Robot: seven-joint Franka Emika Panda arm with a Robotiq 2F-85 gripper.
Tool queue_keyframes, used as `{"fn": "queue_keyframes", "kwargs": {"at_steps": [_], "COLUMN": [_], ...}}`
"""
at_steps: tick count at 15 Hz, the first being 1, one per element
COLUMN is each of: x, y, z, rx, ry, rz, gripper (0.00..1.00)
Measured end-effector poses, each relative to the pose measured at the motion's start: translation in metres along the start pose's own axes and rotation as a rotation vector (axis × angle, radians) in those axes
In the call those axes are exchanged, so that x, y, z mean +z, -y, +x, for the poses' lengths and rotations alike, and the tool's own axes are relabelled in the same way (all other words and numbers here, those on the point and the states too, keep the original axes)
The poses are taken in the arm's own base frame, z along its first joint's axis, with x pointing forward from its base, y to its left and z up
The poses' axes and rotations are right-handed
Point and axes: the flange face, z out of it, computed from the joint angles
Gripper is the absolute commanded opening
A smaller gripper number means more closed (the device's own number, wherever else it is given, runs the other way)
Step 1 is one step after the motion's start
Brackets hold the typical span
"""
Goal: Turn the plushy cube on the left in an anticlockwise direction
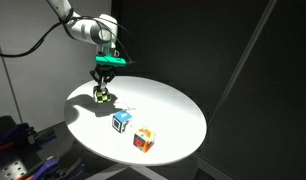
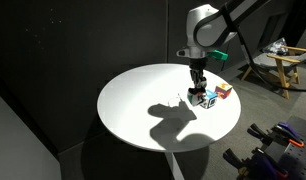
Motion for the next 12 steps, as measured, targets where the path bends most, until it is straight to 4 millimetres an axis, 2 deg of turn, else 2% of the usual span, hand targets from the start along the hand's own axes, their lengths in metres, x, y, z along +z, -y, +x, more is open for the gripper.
{"fn": "queue_keyframes", "kwargs": {"at_steps": [8,9,12], "x": [0.0000,0.0000,0.0012], "y": [0.0000,0.0000,0.0001], "z": [0.0000,0.0000,0.0001], "rx": [0.000,0.000,0.000], "ry": [0.000,0.000,0.001], "rz": [0.000,0.000,0.002], "gripper": [0.11,0.03,0.03]}}
